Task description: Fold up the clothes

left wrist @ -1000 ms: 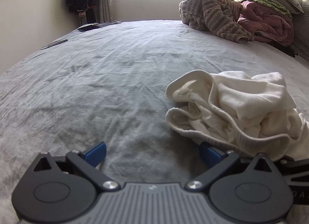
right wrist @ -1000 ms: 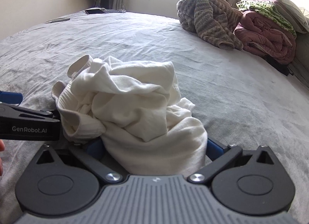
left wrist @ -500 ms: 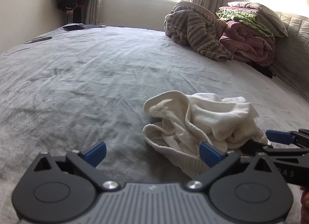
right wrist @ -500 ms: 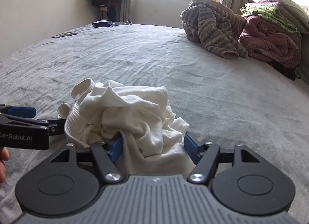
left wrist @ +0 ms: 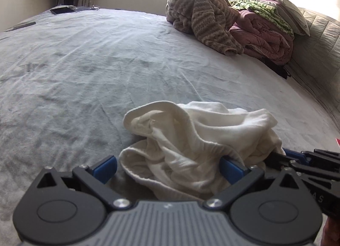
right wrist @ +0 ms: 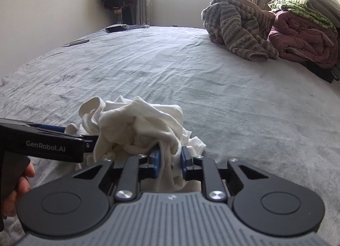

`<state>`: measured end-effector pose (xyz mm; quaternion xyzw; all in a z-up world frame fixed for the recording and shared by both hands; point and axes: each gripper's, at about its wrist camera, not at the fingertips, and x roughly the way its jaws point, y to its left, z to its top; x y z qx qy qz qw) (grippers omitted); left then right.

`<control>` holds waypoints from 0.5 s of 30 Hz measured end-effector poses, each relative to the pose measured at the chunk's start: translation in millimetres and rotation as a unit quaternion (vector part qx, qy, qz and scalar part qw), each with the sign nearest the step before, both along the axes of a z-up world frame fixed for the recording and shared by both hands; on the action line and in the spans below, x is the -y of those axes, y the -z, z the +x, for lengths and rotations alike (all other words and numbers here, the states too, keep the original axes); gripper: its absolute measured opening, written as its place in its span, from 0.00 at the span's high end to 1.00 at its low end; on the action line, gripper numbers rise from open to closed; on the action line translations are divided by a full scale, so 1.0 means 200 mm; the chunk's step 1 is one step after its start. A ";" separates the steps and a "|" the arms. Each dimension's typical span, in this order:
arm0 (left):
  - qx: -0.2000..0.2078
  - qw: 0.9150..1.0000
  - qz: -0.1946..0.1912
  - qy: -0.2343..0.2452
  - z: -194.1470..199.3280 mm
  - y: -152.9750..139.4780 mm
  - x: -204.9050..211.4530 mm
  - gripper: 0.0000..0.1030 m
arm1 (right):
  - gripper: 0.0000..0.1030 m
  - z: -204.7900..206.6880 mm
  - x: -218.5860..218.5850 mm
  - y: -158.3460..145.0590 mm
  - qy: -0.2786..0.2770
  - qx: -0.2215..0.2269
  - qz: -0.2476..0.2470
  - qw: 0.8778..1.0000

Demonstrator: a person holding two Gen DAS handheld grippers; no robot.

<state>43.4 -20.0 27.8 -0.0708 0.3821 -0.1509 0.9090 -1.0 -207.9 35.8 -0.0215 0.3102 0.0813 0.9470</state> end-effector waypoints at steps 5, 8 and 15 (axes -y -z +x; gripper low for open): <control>0.002 1.000 -0.001 0.011 0.04 0.00 -0.02 0.01 | 0.81 0.06 0.09 -0.02 0.019 -0.001 0.000 1.000; -0.001 1.000 -0.012 0.001 0.05 0.00 -0.08 0.10 | 0.81 0.10 0.11 -0.03 0.019 -0.001 -0.001 1.000; -0.015 0.999 -0.044 0.001 0.08 -0.02 -0.14 0.78 | 0.88 0.09 0.17 -0.08 0.040 0.018 -0.007 0.999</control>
